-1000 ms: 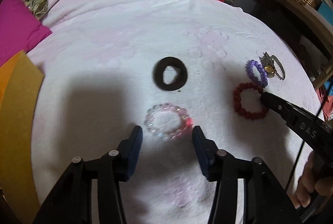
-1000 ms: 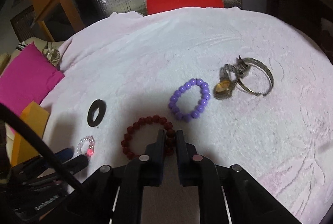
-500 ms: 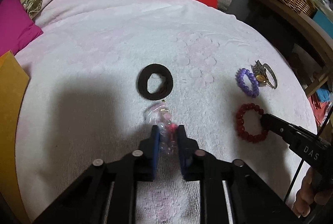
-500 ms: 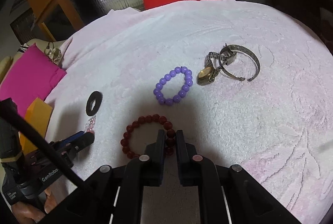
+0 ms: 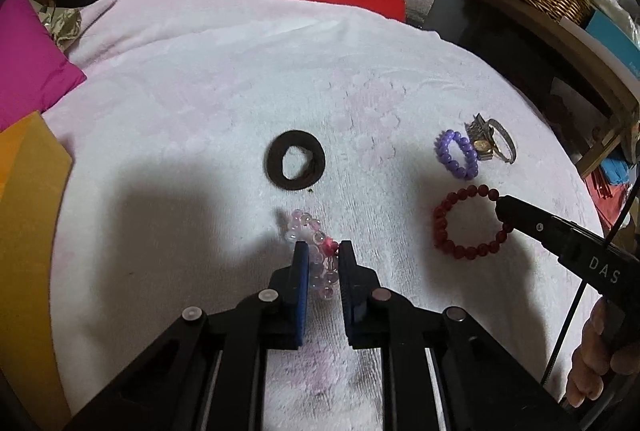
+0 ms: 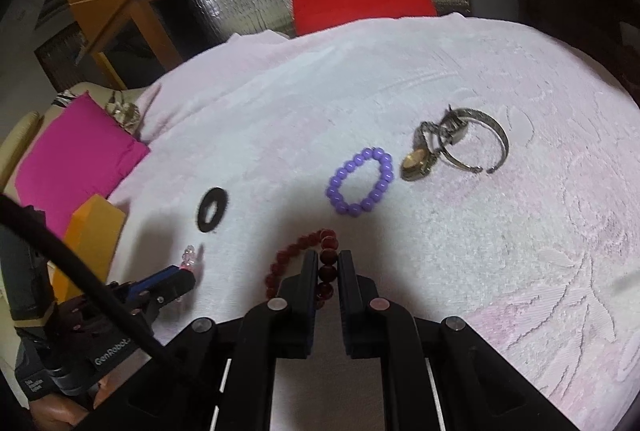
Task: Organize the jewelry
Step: 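Lift and carry the red bracelet and the pink-clear bracelet to the orange box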
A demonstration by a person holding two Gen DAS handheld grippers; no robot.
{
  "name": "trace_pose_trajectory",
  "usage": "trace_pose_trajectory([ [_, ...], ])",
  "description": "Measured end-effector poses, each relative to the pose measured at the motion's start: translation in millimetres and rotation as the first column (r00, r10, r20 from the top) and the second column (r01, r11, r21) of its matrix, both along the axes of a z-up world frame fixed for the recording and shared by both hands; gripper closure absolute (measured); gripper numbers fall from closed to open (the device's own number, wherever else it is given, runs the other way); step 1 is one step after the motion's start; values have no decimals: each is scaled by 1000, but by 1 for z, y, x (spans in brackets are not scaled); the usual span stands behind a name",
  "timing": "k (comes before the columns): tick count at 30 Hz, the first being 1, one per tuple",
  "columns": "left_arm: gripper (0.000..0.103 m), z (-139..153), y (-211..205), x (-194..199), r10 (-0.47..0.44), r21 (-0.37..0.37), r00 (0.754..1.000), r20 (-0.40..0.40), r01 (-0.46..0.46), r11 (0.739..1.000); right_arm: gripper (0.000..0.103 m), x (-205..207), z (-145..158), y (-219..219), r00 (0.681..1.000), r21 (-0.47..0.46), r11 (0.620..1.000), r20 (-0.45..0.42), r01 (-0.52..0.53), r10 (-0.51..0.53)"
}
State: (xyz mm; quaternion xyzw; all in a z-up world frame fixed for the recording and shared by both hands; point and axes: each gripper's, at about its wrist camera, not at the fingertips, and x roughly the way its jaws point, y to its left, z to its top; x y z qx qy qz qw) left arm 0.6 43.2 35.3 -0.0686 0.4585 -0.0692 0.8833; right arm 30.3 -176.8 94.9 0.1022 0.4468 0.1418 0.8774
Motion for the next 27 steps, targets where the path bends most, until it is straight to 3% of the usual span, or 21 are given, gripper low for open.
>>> trace_pose_trajectory([
  [21,88,29,16,-31,30,7,997,71,-31,1000,92,-30,37,5,990,54,997,127,-62,55],
  [27,88,40,15,-44,46,50,993,112,-52,997,92,-39,46,12,986,54,995,153,-82,73],
])
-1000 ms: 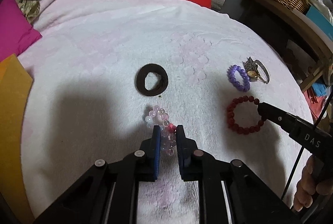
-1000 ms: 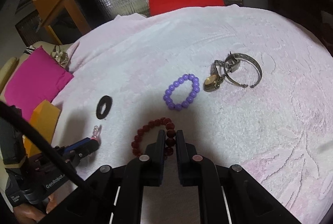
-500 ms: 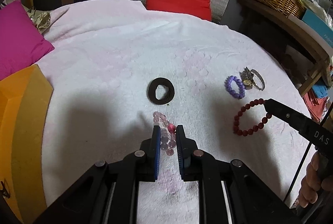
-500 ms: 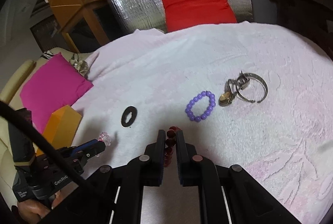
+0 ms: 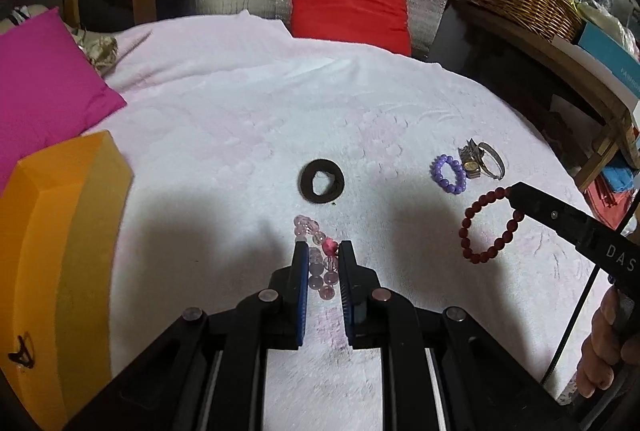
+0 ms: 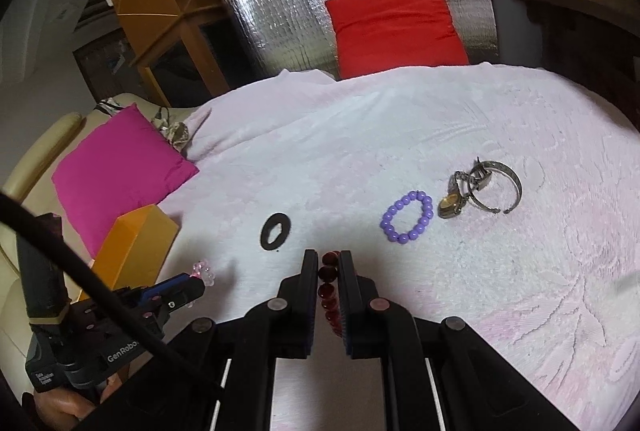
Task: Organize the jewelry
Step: 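Lift and carry the red bracelet and the pink-clear bracelet to the orange box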
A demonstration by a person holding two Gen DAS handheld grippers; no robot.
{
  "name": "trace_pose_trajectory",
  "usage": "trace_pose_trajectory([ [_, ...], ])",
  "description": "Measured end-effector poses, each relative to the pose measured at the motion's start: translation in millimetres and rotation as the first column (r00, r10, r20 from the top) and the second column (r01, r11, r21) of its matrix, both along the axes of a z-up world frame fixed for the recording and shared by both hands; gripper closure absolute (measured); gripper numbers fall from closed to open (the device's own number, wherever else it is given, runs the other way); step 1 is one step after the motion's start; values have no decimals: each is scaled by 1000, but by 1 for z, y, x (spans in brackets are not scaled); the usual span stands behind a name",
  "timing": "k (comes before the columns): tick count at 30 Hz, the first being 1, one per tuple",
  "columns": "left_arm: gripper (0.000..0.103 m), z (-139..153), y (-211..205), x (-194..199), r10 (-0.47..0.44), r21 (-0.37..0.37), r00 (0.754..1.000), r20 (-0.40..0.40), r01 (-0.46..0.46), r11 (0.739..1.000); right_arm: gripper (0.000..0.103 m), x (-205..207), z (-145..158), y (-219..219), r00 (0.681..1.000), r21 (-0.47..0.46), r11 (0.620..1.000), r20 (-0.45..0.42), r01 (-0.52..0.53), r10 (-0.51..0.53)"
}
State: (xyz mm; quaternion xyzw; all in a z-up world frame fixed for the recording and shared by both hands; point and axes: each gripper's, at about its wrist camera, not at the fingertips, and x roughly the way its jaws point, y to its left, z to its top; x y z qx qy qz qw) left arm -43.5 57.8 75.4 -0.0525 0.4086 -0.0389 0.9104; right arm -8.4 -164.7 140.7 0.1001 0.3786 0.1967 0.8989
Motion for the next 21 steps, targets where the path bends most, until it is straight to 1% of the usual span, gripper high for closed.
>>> trace_pose_trajectory([
  [10,88,19,3,-18,29,52,998,61,-33,998,92,-14,10,14,999,-12,999,31,-36,36],
  [21,88,34,16,-37,64,77,992,110,-73,994,92,-30,18,40,995,-15,996,56,-87,88],
])
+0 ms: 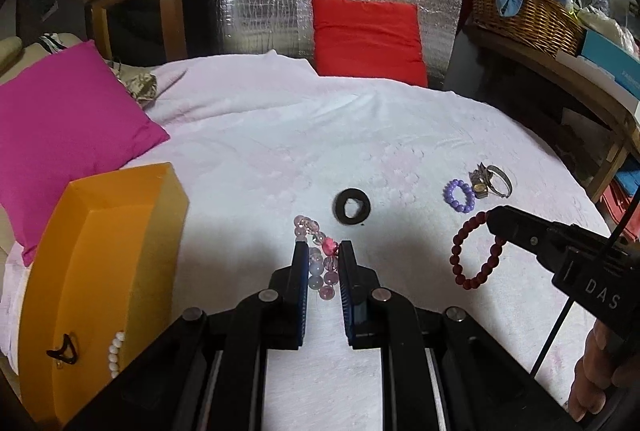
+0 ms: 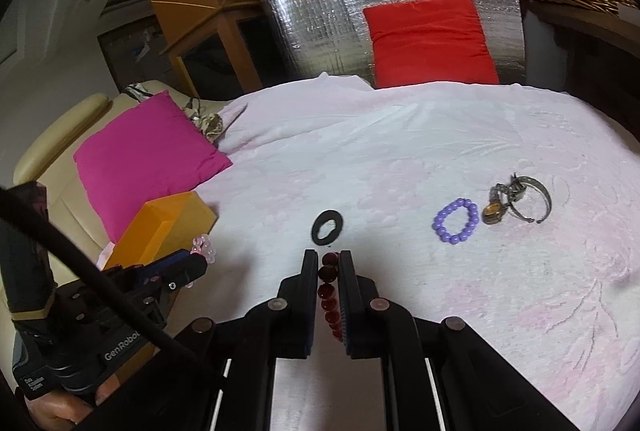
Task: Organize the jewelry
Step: 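Lift and carry the red bracelet and the pink-clear bracelet to the orange box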
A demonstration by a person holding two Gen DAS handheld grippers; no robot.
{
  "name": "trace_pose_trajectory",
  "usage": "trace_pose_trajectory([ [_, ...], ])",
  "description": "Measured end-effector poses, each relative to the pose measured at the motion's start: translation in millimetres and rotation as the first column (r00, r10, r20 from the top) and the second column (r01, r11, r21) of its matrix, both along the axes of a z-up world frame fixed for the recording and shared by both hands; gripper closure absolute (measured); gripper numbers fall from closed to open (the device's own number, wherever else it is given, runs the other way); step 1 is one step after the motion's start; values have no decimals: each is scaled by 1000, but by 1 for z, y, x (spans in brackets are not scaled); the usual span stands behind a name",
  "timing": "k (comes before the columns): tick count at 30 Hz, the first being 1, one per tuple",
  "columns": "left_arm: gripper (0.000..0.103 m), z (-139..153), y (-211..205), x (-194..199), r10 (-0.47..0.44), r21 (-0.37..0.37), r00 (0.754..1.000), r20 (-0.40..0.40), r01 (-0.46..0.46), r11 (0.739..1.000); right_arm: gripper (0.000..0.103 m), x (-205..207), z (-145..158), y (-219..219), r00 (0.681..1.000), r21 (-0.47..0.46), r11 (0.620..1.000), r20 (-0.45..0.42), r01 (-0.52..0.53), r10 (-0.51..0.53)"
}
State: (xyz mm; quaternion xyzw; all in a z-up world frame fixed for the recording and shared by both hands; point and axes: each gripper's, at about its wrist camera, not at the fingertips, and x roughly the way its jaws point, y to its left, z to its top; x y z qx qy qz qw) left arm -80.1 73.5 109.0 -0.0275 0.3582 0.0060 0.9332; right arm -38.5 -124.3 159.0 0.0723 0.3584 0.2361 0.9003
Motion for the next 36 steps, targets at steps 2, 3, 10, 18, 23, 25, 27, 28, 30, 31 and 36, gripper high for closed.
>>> trace_pose_trajectory([
  [2,88,2,4,-4,10,4,1000,7,-10,1000,92,-2,1,5,1000,-2,1000,4,-8,8],
  [3,88,3,6,-6,14,6,1000,12,-15,1000,92,-3,1,7,1000,0,1000,5,-13,13],
  [10,88,10,22,-16,47,15,998,36,-48,999,92,-7,3,26,999,7,999,12,-37,37],
  [18,88,16,41,-27,88,15,994,58,-89,996,92,-13,2,50,997,7,997,22,-72,72],
  [23,88,20,52,-33,113,7,991,73,-114,993,92,-17,4,63,995,12,995,30,-95,94],
  [25,88,22,57,-36,123,4,989,81,-124,992,92,-18,4,67,994,14,995,30,-103,103],
  [27,88,23,60,-39,131,3,988,87,-132,991,92,-20,4,72,993,14,994,34,-112,112],
  [28,88,24,63,-40,137,2,986,92,-138,990,92,-20,4,74,993,15,993,35,-116,115],
  [30,88,26,67,-43,146,-1,985,97,-146,989,92,-21,5,78,992,20,992,35,-125,124],
  [31,88,26,70,-44,149,-3,984,99,-150,989,92,-22,5,81,991,21,991,37,-130,130],
  [36,88,33,85,-54,176,-21,977,117,-175,984,92,-27,9,94,986,32,987,43,-160,159],
])
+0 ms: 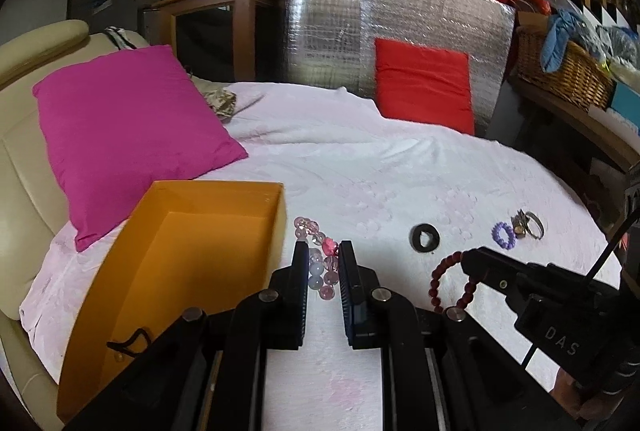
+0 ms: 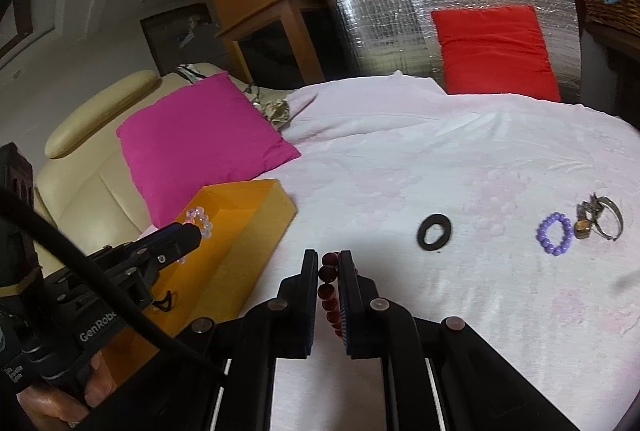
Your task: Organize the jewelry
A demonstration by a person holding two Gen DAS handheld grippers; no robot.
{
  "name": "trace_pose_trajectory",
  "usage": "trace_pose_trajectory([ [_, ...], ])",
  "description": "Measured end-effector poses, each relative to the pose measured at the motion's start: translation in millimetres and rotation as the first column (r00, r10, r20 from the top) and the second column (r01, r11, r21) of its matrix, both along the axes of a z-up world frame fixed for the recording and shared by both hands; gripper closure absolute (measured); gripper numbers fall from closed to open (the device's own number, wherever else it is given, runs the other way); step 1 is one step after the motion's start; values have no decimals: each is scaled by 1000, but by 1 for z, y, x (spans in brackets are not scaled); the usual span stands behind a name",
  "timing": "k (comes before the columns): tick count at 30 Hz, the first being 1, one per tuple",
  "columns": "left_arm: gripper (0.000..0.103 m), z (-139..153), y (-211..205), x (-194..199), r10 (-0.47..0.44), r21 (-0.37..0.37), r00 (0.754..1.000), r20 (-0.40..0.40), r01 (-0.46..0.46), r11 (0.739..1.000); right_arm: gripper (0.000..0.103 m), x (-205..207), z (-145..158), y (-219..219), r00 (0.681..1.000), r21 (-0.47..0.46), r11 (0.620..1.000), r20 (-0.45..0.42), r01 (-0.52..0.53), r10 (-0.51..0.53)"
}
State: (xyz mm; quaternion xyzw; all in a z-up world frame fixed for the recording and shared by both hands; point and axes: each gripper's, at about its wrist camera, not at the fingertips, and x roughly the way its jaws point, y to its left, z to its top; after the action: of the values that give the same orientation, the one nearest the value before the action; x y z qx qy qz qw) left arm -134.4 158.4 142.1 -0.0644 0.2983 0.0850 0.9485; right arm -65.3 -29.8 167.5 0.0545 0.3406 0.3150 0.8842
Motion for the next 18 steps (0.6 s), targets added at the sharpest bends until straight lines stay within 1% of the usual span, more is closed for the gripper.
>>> trace_pose_trajectory([
  [2,88,4,9,-6,20,-6,1000,12,-20,1000,92,-2,1,7,1000,6,1000,2,-16,16],
  [4,88,6,24,-13,61,-13,998,19,-60,998,92,-5,3,14,999,11,999,9,-35,35],
  [9,88,4,57,-32,168,1,986,6,-168,986,92,-18,11,35,995,46,994,14,-99,98],
  [12,88,-3,77,-49,236,8,972,-14,-236,972,92,-28,17,47,990,78,987,20,-143,142],
  [13,88,-9,85,-55,261,6,965,-32,-261,965,92,-34,19,53,985,91,981,24,-169,168],
  [18,88,-30,112,-75,337,-9,936,-100,-339,941,92,-58,22,81,963,114,956,39,-271,268],
])
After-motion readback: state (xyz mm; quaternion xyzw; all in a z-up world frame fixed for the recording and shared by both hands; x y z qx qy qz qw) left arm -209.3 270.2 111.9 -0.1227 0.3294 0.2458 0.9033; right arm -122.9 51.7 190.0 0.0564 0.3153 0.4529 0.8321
